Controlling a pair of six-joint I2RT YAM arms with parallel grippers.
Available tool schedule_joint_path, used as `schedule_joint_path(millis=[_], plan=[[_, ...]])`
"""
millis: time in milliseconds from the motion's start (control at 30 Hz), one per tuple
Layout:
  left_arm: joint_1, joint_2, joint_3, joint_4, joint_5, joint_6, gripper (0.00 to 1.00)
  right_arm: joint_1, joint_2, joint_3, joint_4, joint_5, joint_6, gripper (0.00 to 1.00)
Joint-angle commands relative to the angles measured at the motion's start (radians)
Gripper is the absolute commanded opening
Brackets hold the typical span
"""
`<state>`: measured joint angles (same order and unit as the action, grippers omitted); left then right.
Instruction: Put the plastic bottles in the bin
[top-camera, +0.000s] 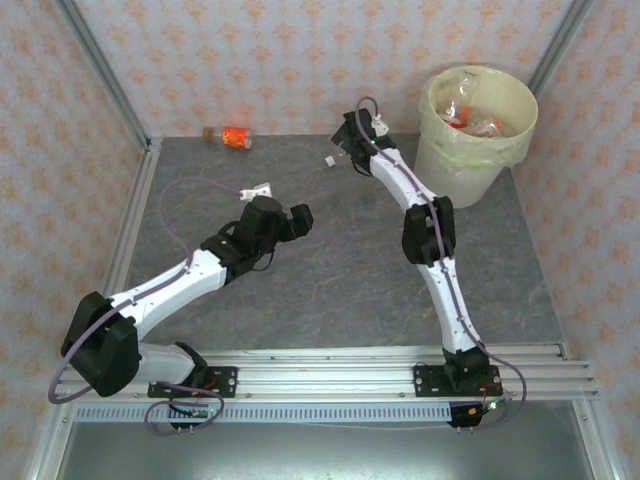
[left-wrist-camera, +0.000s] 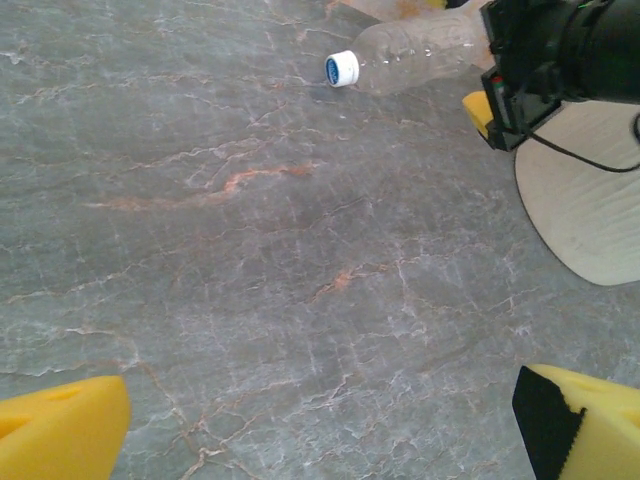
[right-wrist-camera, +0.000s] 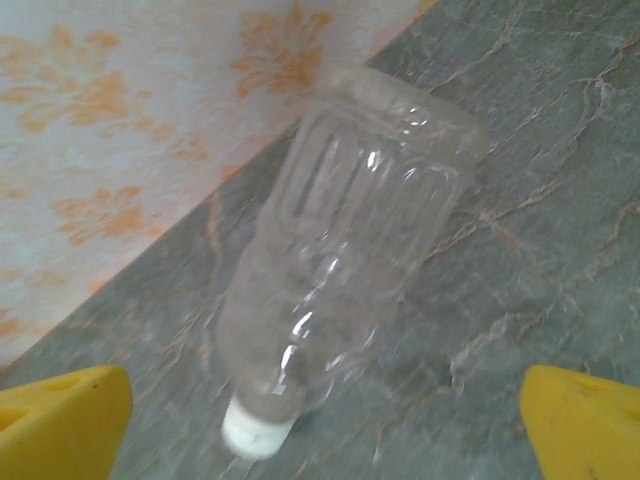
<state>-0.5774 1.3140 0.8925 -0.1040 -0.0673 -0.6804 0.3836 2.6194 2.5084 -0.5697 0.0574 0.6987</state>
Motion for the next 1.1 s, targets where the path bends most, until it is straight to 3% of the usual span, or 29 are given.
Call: schedule_joint_path(millis=[0,200,467,667,967,1067], plan=[[0.014,-0.040,-0.016,-0.025,-0.049,0.016,1.00,0.006,0.073,0.111,-0.076,0.119,-0.015,0.98],[0.029,-0.045,-0.029,-0.040,-0.056,0.031,1.00,0.006,0.134,0.138,0.020,0.121,-0.086,0.96],[0.049,-0.025,-0.038,-0.041,-0.051,0.039,1.00,-0.002,0.228,0.240,-0.002,0.083,-0.162,0.95],[0.054,0.009,-0.022,-0.043,-0.041,0.045,1.00,-0.013,0.231,0.258,-0.021,0.098,-0.148,0.85],[0.054,0.024,-0.019,-0.042,-0.036,0.045,1.00,-0.012,0.110,0.145,-0.028,0.155,-0.119,0.79],[0.056,0.020,-0.027,-0.042,-0.043,0.043,1.00,-0.006,-0.003,-0.037,0.014,0.158,-0.097,0.81]])
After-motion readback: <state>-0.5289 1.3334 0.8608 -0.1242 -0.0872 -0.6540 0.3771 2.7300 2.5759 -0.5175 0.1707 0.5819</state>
